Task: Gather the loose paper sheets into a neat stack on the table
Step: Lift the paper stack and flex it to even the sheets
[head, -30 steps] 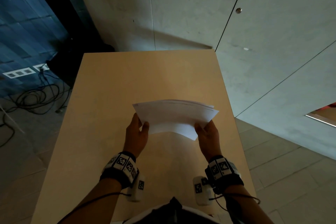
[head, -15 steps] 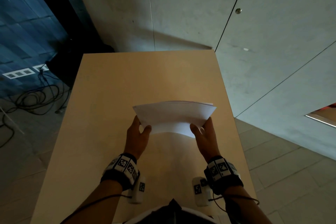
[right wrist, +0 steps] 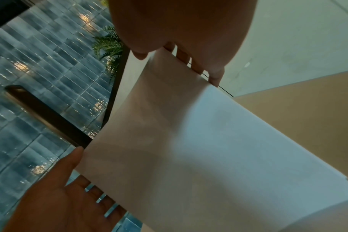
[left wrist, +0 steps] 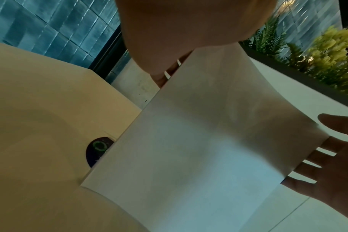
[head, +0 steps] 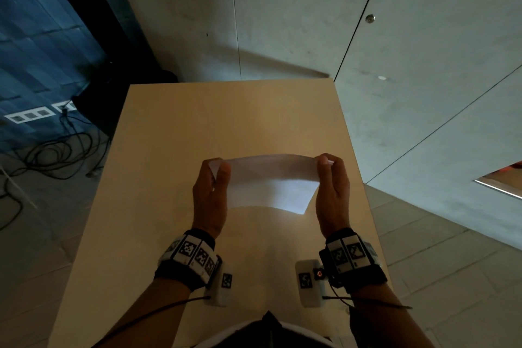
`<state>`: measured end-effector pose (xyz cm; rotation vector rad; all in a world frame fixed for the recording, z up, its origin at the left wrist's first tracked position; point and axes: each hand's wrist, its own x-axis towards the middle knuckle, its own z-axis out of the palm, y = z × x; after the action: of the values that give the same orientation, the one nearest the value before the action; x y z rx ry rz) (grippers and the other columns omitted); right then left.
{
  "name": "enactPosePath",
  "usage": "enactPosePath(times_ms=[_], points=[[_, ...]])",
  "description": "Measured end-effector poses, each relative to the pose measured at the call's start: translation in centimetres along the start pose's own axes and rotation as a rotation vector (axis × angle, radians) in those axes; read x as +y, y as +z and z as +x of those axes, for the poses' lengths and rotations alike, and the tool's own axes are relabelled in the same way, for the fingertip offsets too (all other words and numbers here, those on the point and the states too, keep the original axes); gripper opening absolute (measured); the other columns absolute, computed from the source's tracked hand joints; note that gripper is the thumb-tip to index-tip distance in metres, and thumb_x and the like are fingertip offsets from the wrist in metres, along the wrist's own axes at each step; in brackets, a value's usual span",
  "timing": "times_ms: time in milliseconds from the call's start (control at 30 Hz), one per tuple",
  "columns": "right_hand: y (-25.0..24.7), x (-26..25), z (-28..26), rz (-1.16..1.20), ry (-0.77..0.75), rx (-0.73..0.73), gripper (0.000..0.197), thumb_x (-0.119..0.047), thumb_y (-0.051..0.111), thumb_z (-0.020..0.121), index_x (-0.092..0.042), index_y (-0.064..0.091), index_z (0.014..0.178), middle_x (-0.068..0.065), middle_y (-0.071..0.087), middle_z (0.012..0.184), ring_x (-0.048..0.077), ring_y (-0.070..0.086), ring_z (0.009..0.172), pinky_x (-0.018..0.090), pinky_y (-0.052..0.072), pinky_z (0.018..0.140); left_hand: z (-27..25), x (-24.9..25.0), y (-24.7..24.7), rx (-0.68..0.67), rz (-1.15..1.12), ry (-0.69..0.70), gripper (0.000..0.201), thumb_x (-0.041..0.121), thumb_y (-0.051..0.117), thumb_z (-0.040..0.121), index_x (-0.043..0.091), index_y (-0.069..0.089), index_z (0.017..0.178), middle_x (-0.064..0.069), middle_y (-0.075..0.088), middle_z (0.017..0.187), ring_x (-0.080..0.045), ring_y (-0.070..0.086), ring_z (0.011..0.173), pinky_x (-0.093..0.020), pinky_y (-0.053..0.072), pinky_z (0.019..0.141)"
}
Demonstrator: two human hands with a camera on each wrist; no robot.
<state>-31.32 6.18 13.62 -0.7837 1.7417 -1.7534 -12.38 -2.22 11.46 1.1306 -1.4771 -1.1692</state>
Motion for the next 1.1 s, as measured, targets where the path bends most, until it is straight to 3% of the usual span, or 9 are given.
enactPosePath(times_ms=[167, 333, 500, 633, 733, 800, 900, 967, 1100], points=[[0.0, 0.2, -0.2, -0.013, 0.025, 0.018, 0.026, -0.022, 0.041, 0.103, -0.002, 0.058, 0.099, -0.006, 0.057, 0.084, 0.003, 0.052, 0.076, 0.009, 0.042, 0.069, 0.0, 0.5, 0.3, 0.071, 0.030, -0.026, 0.030, 0.047, 0.034, 0.094, 0.024, 0.054, 0.088, 0.006, 0.053, 0.080, 0.000, 0.049, 0.070, -0.013, 0.041, 0.064], [0.2, 0.0, -0.2, -0.012, 0.037, 0.037, 0.026, -0.021, 0.040, 0.103, -0.002, 0.057, 0.095, -0.005, 0.057, 0.083, 0.005, 0.053, 0.076, 0.011, 0.042, 0.068, 0.1, 0.9, 0.6, 0.089, -0.002, -0.048, 0.029, 0.024, 0.033, 0.101, 0.009, 0.050, 0.084, 0.005, 0.045, 0.071, 0.002, 0.045, 0.061, -0.009, 0.037, 0.056], [0.3, 0.0, 0.2, -0.003, 0.021, 0.036, 0.026, -0.021, 0.041, 0.103, -0.003, 0.057, 0.096, -0.005, 0.057, 0.085, 0.006, 0.052, 0.078, 0.010, 0.042, 0.068, 0.3, 1.0, 0.5, 0.085, -0.002, -0.021, 0.026, 0.023, 0.034, 0.099, 0.009, 0.052, 0.088, 0.005, 0.049, 0.076, 0.004, 0.048, 0.067, -0.008, 0.038, 0.060], [0.3, 0.5, 0.0, 0.002, 0.029, 0.007, 0.025, -0.025, 0.045, 0.102, -0.003, 0.058, 0.101, -0.006, 0.059, 0.086, -0.001, 0.054, 0.076, 0.010, 0.045, 0.070, 0.2, 0.7, 0.5, 0.076, 0.025, -0.030, 0.025, 0.031, 0.032, 0.097, 0.022, 0.051, 0.083, 0.007, 0.048, 0.075, 0.003, 0.047, 0.066, -0.009, 0.038, 0.060], [0.1, 1.0, -0.3, -0.006, 0.045, -0.037, 0.022, -0.031, 0.055, 0.097, -0.010, 0.058, 0.105, -0.005, 0.063, 0.093, 0.004, 0.061, 0.085, 0.020, 0.051, 0.074, 0.0, 0.3, 0.3, 0.046, 0.036, -0.037, 0.033, 0.051, 0.031, 0.092, 0.025, 0.052, 0.093, 0.009, 0.053, 0.083, 0.001, 0.050, 0.072, -0.015, 0.043, 0.065], [-0.3, 1.5, -0.3, -0.043, 0.059, -0.053, 0.020, -0.032, 0.060, 0.094, -0.016, 0.058, 0.106, -0.005, 0.066, 0.096, 0.012, 0.064, 0.093, 0.030, 0.054, 0.079, -0.3, -0.1, 0.1, 0.012, 0.045, -0.033, 0.037, 0.053, 0.036, 0.088, 0.023, 0.050, 0.103, 0.012, 0.055, 0.090, 0.003, 0.054, 0.078, -0.015, 0.046, 0.068], [-0.6, 2.1, -0.4, -0.070, 0.051, -0.071, 0.018, -0.027, 0.056, 0.097, -0.014, 0.057, 0.110, 0.004, 0.067, 0.102, 0.024, 0.064, 0.099, 0.038, 0.054, 0.083, -0.7, -0.8, 0.0, -0.031, 0.036, -0.086, 0.022, 0.048, 0.047, 0.086, 0.035, 0.050, 0.104, 0.013, 0.059, 0.095, 0.000, 0.058, 0.085, -0.026, 0.051, 0.075], [-0.7, 2.4, -0.4, -0.076, 0.042, -0.077, 0.017, -0.023, 0.053, 0.099, -0.013, 0.057, 0.111, 0.006, 0.067, 0.104, 0.027, 0.063, 0.101, 0.039, 0.054, 0.083, -0.7, -1.1, 0.0, -0.039, 0.042, -0.123, 0.015, 0.035, 0.052, 0.089, 0.041, 0.050, 0.102, 0.014, 0.060, 0.099, 0.003, 0.059, 0.087, -0.030, 0.051, 0.078], [-0.8, 2.3, -0.3, -0.084, 0.027, -0.093, 0.011, -0.020, 0.051, 0.099, -0.019, 0.056, 0.109, 0.004, 0.065, 0.101, 0.028, 0.062, 0.099, 0.040, 0.053, 0.082, -0.5, -0.9, -0.1, -0.038, 0.100, -0.111, 0.021, 0.020, 0.053, 0.094, 0.028, 0.048, 0.113, 0.016, 0.059, 0.105, 0.008, 0.058, 0.093, -0.027, 0.050, 0.082]])
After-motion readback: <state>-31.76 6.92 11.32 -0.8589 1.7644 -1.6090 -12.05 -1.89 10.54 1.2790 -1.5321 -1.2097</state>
